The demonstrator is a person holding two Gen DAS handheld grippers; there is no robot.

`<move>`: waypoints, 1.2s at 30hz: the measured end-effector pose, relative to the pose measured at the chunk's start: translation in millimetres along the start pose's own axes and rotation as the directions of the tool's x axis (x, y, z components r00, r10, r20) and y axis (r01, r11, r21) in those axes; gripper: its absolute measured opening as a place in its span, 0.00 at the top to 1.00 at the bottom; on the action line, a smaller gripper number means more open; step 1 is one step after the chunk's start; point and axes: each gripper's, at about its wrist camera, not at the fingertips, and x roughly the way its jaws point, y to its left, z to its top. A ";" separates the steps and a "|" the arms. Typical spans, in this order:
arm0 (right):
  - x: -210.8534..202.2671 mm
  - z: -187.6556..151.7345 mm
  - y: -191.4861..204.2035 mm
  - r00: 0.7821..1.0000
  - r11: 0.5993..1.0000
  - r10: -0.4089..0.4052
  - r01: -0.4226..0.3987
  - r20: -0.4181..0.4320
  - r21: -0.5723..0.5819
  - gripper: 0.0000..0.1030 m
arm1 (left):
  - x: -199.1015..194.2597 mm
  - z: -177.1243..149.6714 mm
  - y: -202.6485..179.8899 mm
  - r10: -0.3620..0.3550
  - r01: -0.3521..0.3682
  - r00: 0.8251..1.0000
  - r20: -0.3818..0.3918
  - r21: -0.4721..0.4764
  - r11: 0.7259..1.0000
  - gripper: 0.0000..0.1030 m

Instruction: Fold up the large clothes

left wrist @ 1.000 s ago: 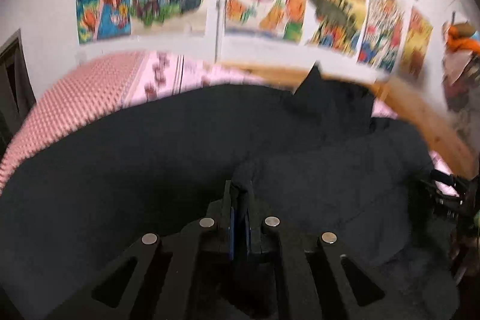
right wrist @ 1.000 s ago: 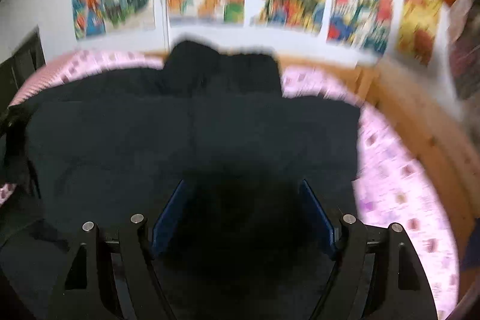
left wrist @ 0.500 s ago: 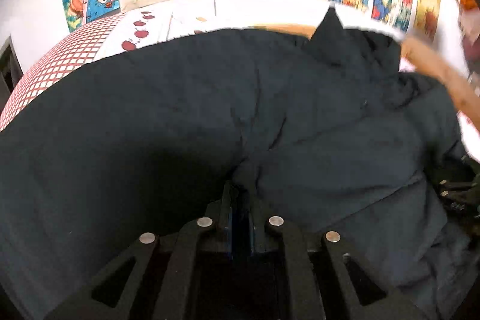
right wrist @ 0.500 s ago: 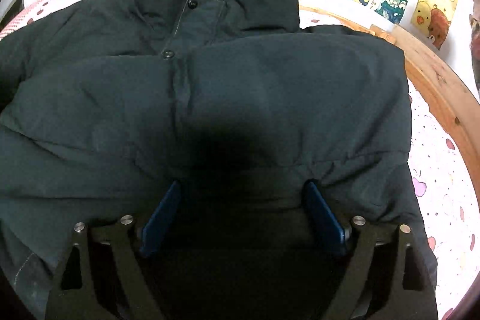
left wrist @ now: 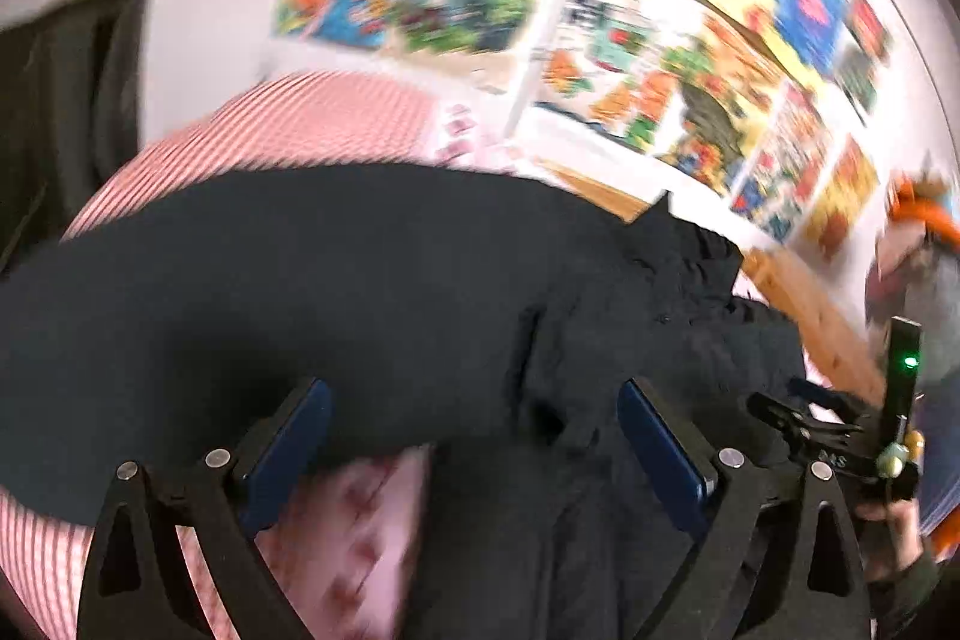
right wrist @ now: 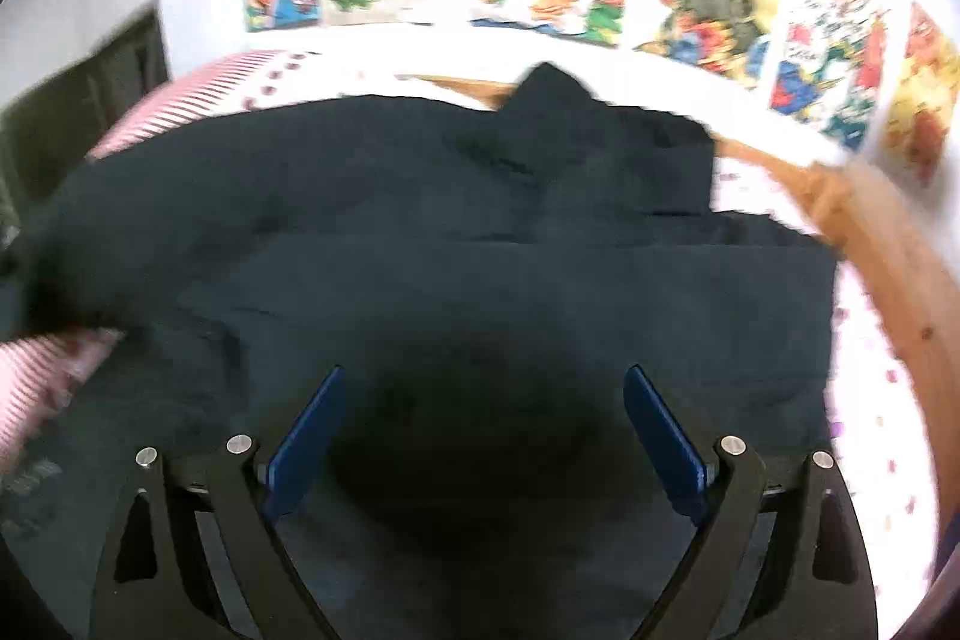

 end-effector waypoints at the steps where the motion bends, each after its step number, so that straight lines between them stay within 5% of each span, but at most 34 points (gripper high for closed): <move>1: 3.7 3.5 7.8 1.000 1.000 0.023 -0.023 -0.012 0.005 0.12 | -6.9 -5.7 14.5 0.013 -0.013 1.000 -0.011 -0.040 0.999 0.06; 8: 47.8 16.0 74.4 0.996 0.998 0.021 -0.027 -0.085 -0.065 0.12 | -25.6 -44.3 100.8 0.085 -0.080 0.996 0.002 -0.330 0.941 0.06; 12: 74.6 21.5 100.8 0.995 0.993 -0.036 0.025 -0.094 -0.118 0.12 | -26.0 -57.5 140.4 0.071 -0.016 0.993 0.100 -0.471 0.882 0.06; 15: 100.6 20.1 115.3 0.989 0.985 -0.084 0.063 -0.123 -0.164 0.12 | -25.9 -61.9 155.3 0.086 0.011 0.982 0.170 -0.502 0.865 0.06; 18: 115.5 15.3 125.3 0.985 0.976 -0.112 0.083 -0.134 -0.203 0.12 | -24.5 -60.4 162.9 0.097 0.019 0.974 0.205 -0.499 0.866 0.09; 25: 126.1 2.0 120.9 0.988 0.984 -0.099 0.080 -0.115 -0.160 0.03 | -20.6 -52.8 179.0 0.136 -0.022 0.970 0.200 -0.487 0.873 0.73; 28: 123.4 -1.8 116.9 0.992 0.991 -0.067 0.054 -0.105 -0.125 0.02 | -24.7 -47.0 176.6 0.159 -0.047 0.961 0.227 -0.432 0.901 0.87; 33: 84.1 7.6 96.0 0.997 0.999 0.009 -0.012 -0.076 -0.039 0.02 | -45.6 -25.0 153.7 0.168 -0.065 0.935 0.311 -0.316 0.947 0.93; 36: 44.3 7.4 72.4 0.997 0.998 0.064 -0.064 -0.044 0.013 0.02 | -68.0 -2.1 119.5 0.113 -0.045 0.913 0.393 -0.178 0.983 0.93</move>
